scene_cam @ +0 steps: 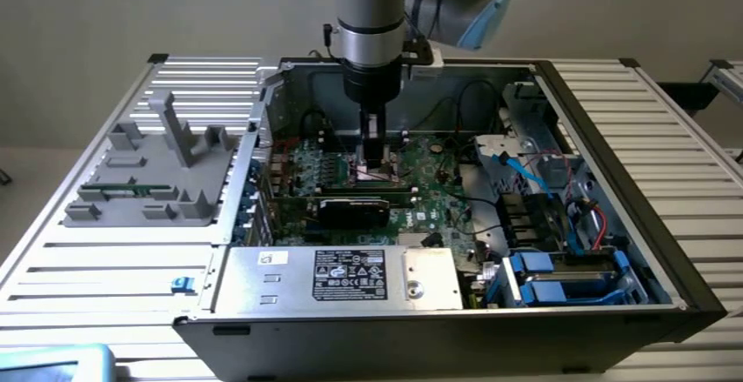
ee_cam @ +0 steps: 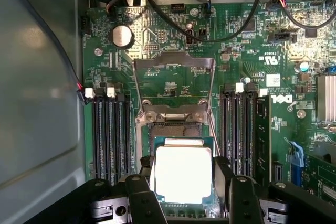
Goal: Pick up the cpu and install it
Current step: 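Place the cpu into insertion slot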
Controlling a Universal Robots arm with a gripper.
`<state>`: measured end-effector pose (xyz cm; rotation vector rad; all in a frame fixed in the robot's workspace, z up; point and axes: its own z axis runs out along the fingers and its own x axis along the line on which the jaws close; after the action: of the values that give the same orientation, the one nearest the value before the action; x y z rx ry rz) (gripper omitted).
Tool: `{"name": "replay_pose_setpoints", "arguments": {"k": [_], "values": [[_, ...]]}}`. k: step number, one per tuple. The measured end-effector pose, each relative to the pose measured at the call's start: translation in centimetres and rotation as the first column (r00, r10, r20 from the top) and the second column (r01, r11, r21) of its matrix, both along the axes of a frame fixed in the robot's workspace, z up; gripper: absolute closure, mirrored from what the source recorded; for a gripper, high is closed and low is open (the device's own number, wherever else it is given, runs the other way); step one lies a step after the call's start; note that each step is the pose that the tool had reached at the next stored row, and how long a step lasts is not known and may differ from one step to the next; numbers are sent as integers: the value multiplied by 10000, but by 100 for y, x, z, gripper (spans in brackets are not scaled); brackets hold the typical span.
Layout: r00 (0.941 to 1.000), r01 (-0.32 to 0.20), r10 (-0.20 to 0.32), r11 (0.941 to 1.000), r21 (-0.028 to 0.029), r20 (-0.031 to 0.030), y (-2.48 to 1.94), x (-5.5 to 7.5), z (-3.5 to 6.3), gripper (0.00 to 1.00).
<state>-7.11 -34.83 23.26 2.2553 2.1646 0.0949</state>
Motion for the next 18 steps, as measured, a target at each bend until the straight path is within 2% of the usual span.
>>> {"name": "replay_pose_setpoints", "arguments": {"k": [3,13,18], "values": [[10000,2,-2,10000,22,-1,1,-1,-51,46],[10000,1,-1,9999,154,0,1,0,-182,46],[10000,1,-1,9998,181,-11,1,0,-212,46]]}}
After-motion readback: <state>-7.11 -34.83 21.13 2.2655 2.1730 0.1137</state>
